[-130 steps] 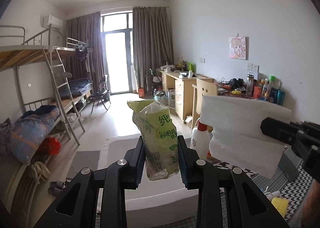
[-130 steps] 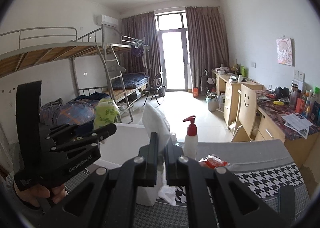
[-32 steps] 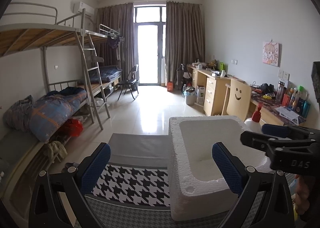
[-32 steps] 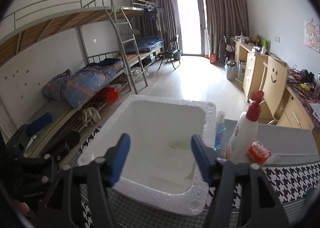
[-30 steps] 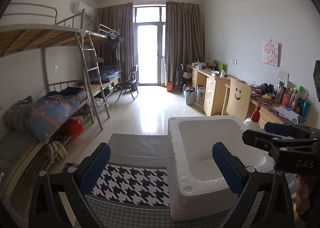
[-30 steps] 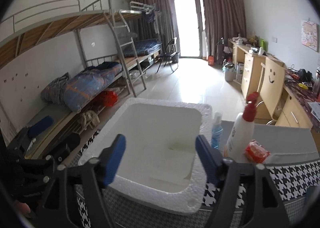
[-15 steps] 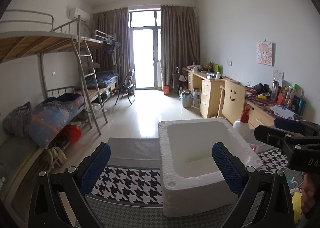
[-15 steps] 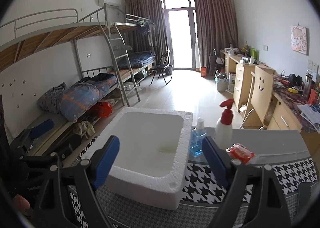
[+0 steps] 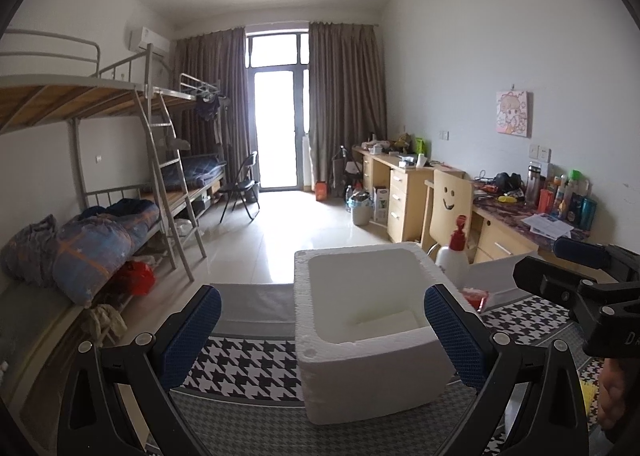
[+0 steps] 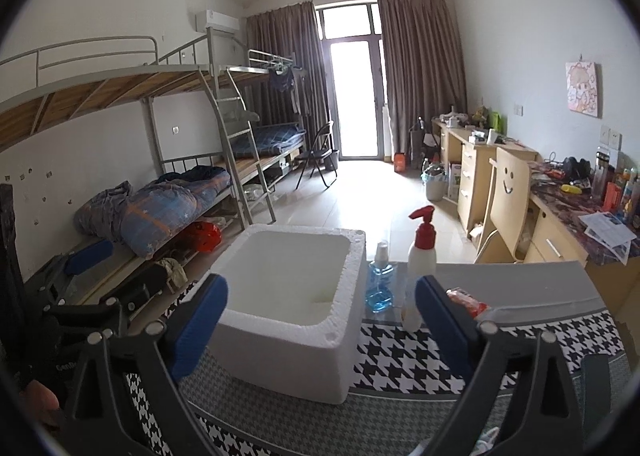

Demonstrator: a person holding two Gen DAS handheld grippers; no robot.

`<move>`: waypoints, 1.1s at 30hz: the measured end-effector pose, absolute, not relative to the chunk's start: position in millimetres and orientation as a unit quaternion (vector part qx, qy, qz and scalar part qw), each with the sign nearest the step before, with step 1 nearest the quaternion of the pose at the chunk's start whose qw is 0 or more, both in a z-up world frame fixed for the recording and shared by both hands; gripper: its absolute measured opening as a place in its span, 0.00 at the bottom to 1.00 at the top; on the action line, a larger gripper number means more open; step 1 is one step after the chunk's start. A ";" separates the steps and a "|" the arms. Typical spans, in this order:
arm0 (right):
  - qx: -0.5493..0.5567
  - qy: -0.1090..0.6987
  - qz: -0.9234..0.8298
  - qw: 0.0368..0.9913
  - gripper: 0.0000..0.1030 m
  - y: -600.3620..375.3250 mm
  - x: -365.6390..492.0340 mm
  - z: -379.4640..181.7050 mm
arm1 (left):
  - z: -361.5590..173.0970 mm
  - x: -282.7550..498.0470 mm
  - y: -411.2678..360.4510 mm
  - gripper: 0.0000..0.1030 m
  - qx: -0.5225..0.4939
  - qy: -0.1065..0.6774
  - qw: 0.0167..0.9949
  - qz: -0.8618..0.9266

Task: Organize soft objects
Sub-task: 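Withdraw both tools from the foam box back toward the table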

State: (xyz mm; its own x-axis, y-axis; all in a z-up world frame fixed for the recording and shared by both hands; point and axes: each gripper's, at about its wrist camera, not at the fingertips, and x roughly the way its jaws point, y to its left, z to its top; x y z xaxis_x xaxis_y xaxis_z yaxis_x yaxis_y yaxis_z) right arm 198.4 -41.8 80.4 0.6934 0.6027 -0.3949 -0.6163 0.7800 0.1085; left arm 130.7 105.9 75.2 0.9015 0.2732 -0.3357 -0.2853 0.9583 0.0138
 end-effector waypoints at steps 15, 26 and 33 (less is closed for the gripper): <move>-0.012 0.193 0.318 0.928 0.94 -67.9 185.0 80.1 | 75.4 117.7 82.6 0.99 -0.014 0.162 0.979 0.119; -0.010 0.184 0.311 0.932 0.94 -86.4 173.2 76.7 | 75.6 111.2 71.5 0.99 -0.016 0.156 0.982 0.101; -0.004 0.184 0.306 0.934 0.94 -96.4 165.2 75.3 | 71.4 107.0 62.4 0.99 -0.017 0.154 0.984 0.087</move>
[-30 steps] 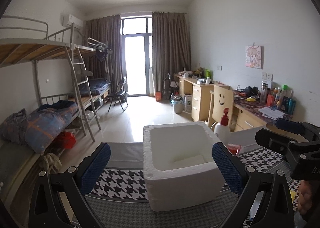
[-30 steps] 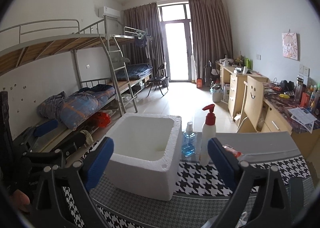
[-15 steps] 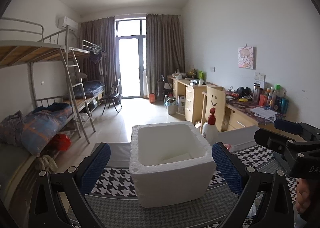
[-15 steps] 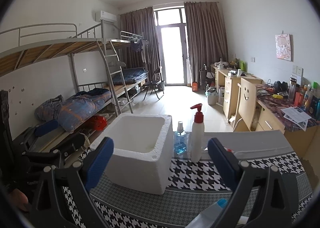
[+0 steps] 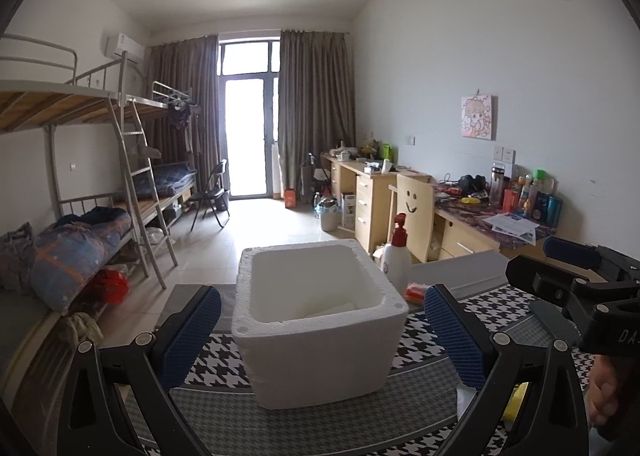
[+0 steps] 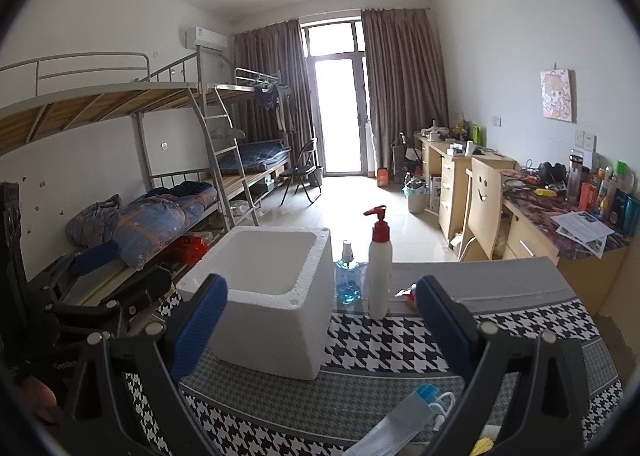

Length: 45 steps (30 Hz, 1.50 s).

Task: Organize soft objects
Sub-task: 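Withdraw both tools from the foam box back toward the table, then move the left tool toward the blue mask while the right tool approaches the yellow sponge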

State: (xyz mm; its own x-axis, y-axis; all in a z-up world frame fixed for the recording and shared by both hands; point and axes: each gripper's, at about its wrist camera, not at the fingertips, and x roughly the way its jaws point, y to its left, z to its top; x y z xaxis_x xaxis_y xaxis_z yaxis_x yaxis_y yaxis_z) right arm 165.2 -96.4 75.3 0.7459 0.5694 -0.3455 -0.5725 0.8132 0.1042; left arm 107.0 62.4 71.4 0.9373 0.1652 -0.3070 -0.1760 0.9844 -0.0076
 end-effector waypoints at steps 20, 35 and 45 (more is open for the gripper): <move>0.006 0.178 0.270 0.946 0.94 -132.8 150.3 64.8 | 62.7 99.5 33.0 0.99 -0.016 0.151 0.987 0.044; 0.016 0.175 0.240 0.955 0.94 -158.5 138.3 53.8 | 50.1 104.9 18.1 0.99 -0.023 0.160 0.987 0.007; 0.020 0.175 0.229 0.957 0.94 -173.9 135.1 44.5 | 38.3 106.4 4.6 0.99 -0.012 0.167 0.986 -0.001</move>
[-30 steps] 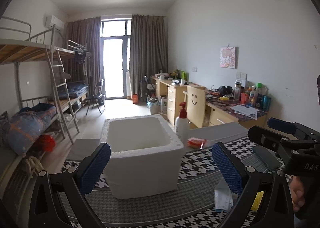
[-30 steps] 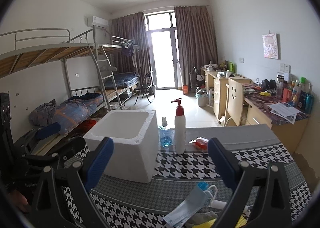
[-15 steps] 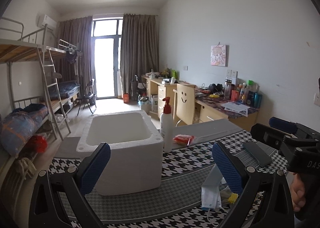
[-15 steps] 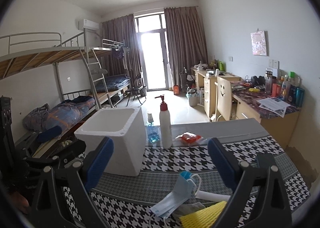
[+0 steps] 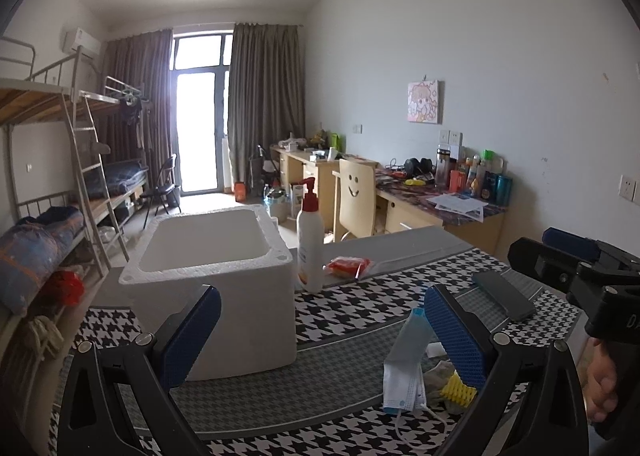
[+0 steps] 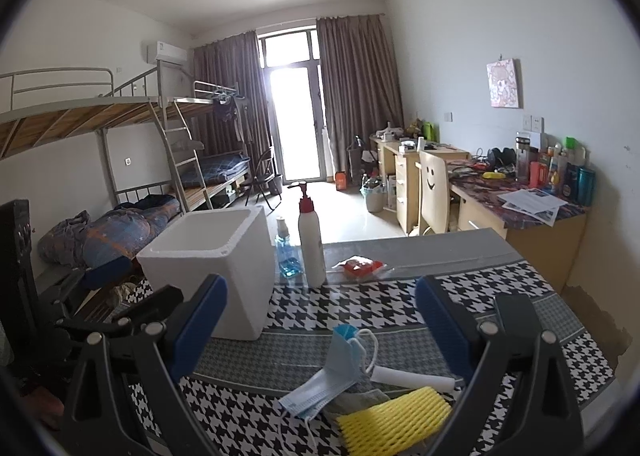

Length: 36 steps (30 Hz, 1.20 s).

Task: Organize soft objects
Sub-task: 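Move the left tool toward the blue mask while the right tool approaches the yellow sponge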

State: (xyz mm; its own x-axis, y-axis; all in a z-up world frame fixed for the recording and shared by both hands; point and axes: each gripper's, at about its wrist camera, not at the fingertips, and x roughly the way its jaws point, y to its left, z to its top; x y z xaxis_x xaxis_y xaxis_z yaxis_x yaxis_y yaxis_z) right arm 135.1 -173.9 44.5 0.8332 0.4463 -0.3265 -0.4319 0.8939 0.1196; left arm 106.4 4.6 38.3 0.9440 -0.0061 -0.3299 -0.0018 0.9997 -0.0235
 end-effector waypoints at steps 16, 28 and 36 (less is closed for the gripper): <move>0.024 0.190 0.208 0.959 0.94 -193.6 133.9 28.6 | 21.0 123.2 -11.3 0.99 -0.021 0.201 0.979 -0.032; 0.030 0.208 0.189 0.959 0.94 -206.6 138.7 15.2 | 5.6 137.8 -21.7 0.99 -0.023 0.223 0.973 -0.057; 0.034 0.227 0.178 0.957 0.94 -215.3 142.7 2.7 | -4.9 147.2 -29.9 0.99 -0.022 0.244 0.967 -0.071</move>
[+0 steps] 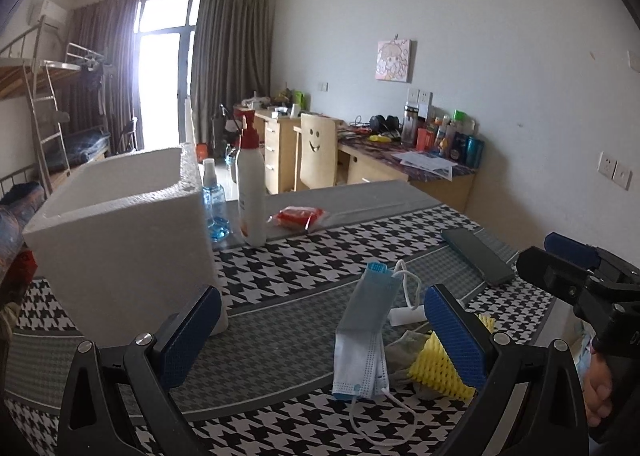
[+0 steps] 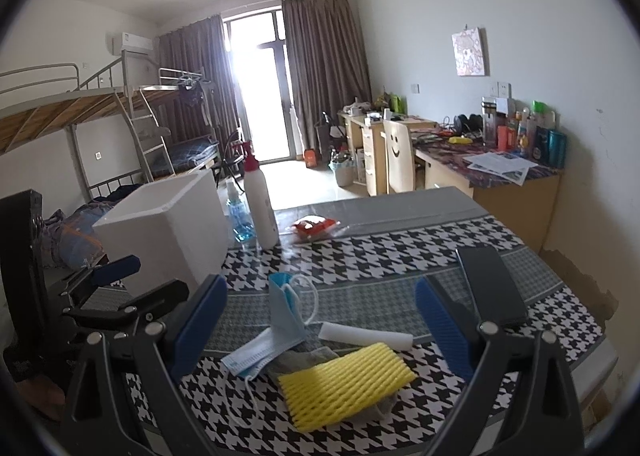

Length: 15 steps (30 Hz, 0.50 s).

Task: Organize soft objects
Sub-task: 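Move the left tool toward the blue mask while the right tool approaches the yellow sponge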

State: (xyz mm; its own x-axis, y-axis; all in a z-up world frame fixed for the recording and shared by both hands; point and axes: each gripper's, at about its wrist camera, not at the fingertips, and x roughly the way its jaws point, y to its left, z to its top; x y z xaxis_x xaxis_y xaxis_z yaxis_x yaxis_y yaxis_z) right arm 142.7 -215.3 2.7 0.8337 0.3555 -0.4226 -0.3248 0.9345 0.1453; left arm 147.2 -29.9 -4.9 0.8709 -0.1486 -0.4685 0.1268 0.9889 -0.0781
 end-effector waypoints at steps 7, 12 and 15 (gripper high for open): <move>0.039 0.239 0.170 0.955 0.94 -222.8 144.6 -7.0 | -13.8 153.6 -36.7 0.99 -0.021 0.258 0.962 -0.083; 0.038 0.247 0.164 0.954 0.94 -225.5 144.7 -13.5 | -21.3 158.1 -42.6 0.99 -0.018 0.270 0.958 -0.090; 0.038 0.251 0.161 0.954 0.94 -227.5 145.7 -16.4 | -26.7 160.7 -44.1 0.99 -0.018 0.279 0.956 -0.092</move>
